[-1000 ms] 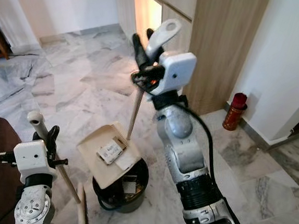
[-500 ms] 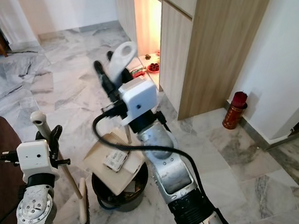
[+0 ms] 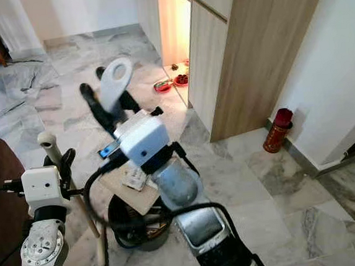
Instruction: Sweep floor
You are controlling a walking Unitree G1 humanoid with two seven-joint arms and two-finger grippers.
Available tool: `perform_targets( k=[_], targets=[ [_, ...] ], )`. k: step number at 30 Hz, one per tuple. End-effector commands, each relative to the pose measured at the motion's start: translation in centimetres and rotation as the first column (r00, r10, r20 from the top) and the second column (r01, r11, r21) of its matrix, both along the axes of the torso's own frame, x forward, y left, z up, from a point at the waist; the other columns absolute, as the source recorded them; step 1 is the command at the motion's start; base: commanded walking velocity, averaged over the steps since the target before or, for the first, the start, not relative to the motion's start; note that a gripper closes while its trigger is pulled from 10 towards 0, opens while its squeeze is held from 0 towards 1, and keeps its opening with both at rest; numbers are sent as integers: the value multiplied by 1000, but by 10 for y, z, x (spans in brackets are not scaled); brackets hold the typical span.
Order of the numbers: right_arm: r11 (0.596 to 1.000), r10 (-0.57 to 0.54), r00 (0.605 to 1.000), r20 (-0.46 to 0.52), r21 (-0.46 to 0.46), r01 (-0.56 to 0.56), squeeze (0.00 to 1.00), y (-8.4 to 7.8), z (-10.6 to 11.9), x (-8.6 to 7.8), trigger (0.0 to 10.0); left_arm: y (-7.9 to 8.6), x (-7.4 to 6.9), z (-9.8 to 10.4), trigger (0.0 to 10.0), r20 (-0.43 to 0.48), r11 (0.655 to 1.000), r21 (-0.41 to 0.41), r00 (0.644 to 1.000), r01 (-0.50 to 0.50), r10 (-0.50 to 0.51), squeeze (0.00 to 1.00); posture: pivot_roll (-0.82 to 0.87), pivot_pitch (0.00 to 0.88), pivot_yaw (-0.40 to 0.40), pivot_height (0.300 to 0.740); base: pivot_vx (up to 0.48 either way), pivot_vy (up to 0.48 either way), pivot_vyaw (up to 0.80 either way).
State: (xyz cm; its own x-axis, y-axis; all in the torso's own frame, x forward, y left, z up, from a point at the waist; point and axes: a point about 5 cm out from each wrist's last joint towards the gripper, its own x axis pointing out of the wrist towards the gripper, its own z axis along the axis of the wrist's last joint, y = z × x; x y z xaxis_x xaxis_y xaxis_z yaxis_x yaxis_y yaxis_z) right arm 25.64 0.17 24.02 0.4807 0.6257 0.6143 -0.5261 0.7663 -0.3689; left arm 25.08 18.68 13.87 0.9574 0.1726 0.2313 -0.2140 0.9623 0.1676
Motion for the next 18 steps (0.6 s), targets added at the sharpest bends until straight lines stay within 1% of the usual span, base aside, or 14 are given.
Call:
perform_targets(
  k=[1, 7, 10, 14, 18],
  targets=[
    [998, 55, 990, 129, 18, -57, 0, 4, 19, -18, 10000, -2, 0, 8, 10000, 51, 999, 31, 999, 4, -5, 0, 56, 59, -34, 740, 0, 0, 0],
    [997, 74, 987, 141, 4, -75, 0, 7, 17, -22, 10000, -2, 1, 8, 10000, 51, 999, 33, 999, 3, -4, 0, 53, 60, -34, 740, 0, 0, 0],
    [997, 80, 984, 158, -22, -78, 0, 8, 16, -25, 10000, -3, 1, 8, 10000, 53, 999, 33, 999, 4, -6, 0, 54, 60, -36, 740, 0, 0, 0],
    [996, 84, 983, 162, -31, -80, 0, 8, 16, -25, 10000, -3, 1, 8, 10000, 54, 999, 33, 999, 3, -5, 0, 53, 59, -37, 740, 0, 0, 0],
    [996, 83, 981, 176, -59, -73, 0, 8, 14, -25, 10000, -3, 1, 8, 10000, 54, 999, 33, 999, 4, -6, 0, 52, 58, -37, 740, 0, 0, 0]
  ],
)
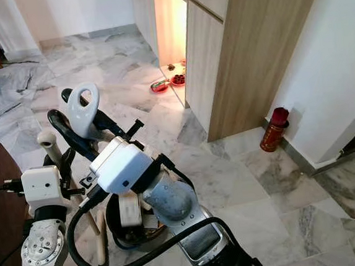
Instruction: Sweep floor
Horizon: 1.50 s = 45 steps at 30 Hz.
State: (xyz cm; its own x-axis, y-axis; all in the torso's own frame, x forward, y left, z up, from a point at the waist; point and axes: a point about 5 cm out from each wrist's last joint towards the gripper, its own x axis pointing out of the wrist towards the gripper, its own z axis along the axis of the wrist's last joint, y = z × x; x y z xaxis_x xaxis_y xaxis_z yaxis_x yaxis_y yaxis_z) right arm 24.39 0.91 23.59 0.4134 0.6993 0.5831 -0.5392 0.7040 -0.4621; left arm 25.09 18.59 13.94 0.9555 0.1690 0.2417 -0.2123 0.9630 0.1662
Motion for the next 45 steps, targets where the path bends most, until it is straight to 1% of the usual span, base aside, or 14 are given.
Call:
perform_targets(
  k=[1, 14, 19, 22, 23, 25, 29, 32, 34, 35, 36, 37, 40, 45],
  targets=[
    [999, 29, 992, 124, 25, -32, 0, 0, 18, -12, 10000, -2, 0, 7, 10000, 43, 999, 32, 999, 0, -2, 0, 53, 59, -37, 740, 0, 0, 0],
    [996, -80, 984, 157, -15, 83, 0, -10, 15, 1, 10000, -3, 0, 6, 10000, 41, 999, 32, 999, 3, -4, 0, 49, 59, -38, 740, 0, 0, 0],
    [965, -255, 957, 140, -20, 260, 0, -29, 12, 24, 10000, -3, 0, 6, 10000, 40, 999, 33, 999, 3, -5, 0, 51, 60, -37, 740, 0, 0, 0],
    [890, -456, 890, 8, 12, 456, 0, -65, 1, 49, 10000, -3, 0, 5, 10000, 36, 999, 34, 999, 5, -6, 0, 47, 61, -36, 740, 0, 0, 0],
    [890, -456, 890, 8, 12, 456, 0, -65, 1, 49, 10000, -3, 0, 5, 10000, 36, 999, 34, 999, 5, -6, 0, 47, 61, -36, 740, 0, 0, 0],
    [827, -562, 827, -19, -45, 561, 0, -93, -15, 61, 10000, -2, 0, 4, 10000, 34, 999, 34, 999, 7, -8, 0, 39, 65, -33, 740, 0, 0, 0],
    [763, -646, 762, -53, -68, 643, 0, -120, -27, 70, 10000, -2, -1, 4, 10000, 31, 999, 36, 999, 8, -9, 0, 39, 67, -32, 740, 0, 0, 0],
    [701, -712, 685, -153, -104, 705, 0, -146, -43, 80, 10000, -1, -2, 4, 10000, 29, 999, 38, 1000, 8, -9, 0, 38, 68, -29, 740, 0, 0, 0],
    [707, -703, 675, -223, -121, 697, 0, -154, -54, 83, 10000, 0, -3, 3, 10000, 25, 999, 39, 1000, 14, -15, 0, 36, 71, -28, 740, 0, 0, 0],
    [690, -717, 644, -269, -135, 711, 0, -163, -65, 85, 10000, 0, -3, 3, 10000, 24, 999, 37, 1000, 18, -19, 0, 36, 69, -28, 740, 0, 0, 0],
    [690, -717, 644, -269, -135, 711, 0, -163, -65, 85, 10000, 0, -3, 3, 10000, 24, 999, 37, 1000, 18, -19, 0, 36, 69, -28, 740, 0, 0, 0],
    [682, -705, 608, -365, -115, 722, 0, -172, -74, 86, 10000, 0, -3, 3, 10000, 19, 999, 33, 999, 29, -30, 0, 40, 73, -27, 740, 0, 0, 0],
    [666, -687, 560, -464, -94, 740, 0, -187, -88, 87, 10000, 1, -3, 2, 10000, 12, 999, 24, 999, 43, -44, 0, 38, 72, -26, 740, 0, 0, 0],
    [652, -689, 526, -499, -110, 750, 0, -199, -97, 87, 10000, 5, -4, -1, 10000, 0, 999, 0, 999, 36, -36, 0, 35, 73, -22, 740, 0, 0, 0]
  ],
)
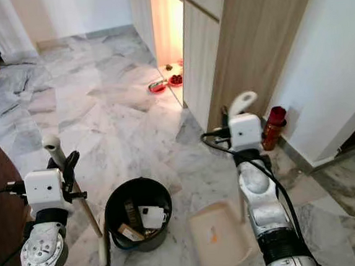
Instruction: Sweep floor
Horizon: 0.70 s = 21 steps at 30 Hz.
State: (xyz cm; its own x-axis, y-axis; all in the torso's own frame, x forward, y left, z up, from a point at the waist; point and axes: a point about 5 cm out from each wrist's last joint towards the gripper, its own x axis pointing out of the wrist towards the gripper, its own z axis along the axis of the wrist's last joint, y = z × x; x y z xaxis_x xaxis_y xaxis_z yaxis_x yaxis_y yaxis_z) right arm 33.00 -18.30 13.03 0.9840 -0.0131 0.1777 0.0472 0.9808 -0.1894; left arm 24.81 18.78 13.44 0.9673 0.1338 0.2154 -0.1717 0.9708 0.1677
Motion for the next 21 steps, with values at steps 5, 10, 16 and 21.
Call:
perform_targets(
  k=[5, 10, 16, 21],
  targets=[
    [999, -4, 999, 35, 43, 2, 0, -13, 1, 1, 10000, 9, -3, 1, 10000, 16, 1000, -12, 1000, -13, 13, 0, 36, 77, -21, 740, 0, 0, 0],
    [999, 9, 999, 40, 37, -10, 0, -13, -2, 1, 10000, 7, -4, -1, 10000, -1, 999, -31, 1000, 12, -12, 0, 35, 79, -20, 740, 0, 0, 0],
    [998, -9, 999, 40, 64, 6, 0, -14, -7, 1, 10000, 1, -7, -7, 10000, -24, 997, -51, 998, 57, -58, 0, 41, 81, -17, 740, 0, 0, 0],
    [997, -5, 999, 37, 78, 2, 0, -12, -10, 1, 10000, 0, -8, -9, 10000, -35, 996, -49, 997, 68, -70, 0, 39, 87, -16, 740, 0, 0, 0]
  ],
)
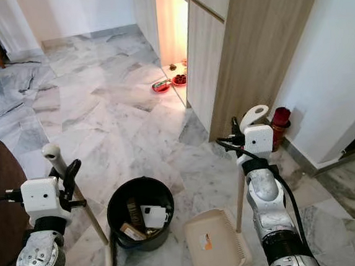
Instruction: Sweep floor
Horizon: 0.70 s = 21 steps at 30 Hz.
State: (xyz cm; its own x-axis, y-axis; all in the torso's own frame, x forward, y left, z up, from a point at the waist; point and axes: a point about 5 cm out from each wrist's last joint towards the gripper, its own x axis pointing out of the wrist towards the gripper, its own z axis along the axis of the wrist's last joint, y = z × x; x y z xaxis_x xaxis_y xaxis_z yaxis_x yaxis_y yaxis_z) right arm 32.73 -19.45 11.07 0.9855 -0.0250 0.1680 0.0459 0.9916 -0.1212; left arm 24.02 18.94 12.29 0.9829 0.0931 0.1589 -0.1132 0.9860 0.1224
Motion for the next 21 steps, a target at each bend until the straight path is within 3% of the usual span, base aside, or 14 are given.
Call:
perform_targets(
  k=[1, 6, 21],
  targets=[
    [1000, -4, 999, 45, 10, 3, 0, 0, 10, 4, 10000, -1, 0, 3, 10000, 16, 1000, 7, 1000, 20, -20, 0, 40, 87, -16, 740, 0, 0, 0],
    [1000, 17, 998, 52, 21, -18, 0, 6, 10, 5, 10000, -3, 1, 5, 10000, 21, 999, 20, 999, 34, -34, 0, 38, 83, -11, 740, 0, 0, 0],
    [998, 39, 998, 56, 40, -41, 0, 9, 8, 2, 10000, -4, -1, 5, 10000, 28, 999, 11, 999, 45, -45, 0, 36, 46, -16, 740, -283, 0, 0]
  ],
)
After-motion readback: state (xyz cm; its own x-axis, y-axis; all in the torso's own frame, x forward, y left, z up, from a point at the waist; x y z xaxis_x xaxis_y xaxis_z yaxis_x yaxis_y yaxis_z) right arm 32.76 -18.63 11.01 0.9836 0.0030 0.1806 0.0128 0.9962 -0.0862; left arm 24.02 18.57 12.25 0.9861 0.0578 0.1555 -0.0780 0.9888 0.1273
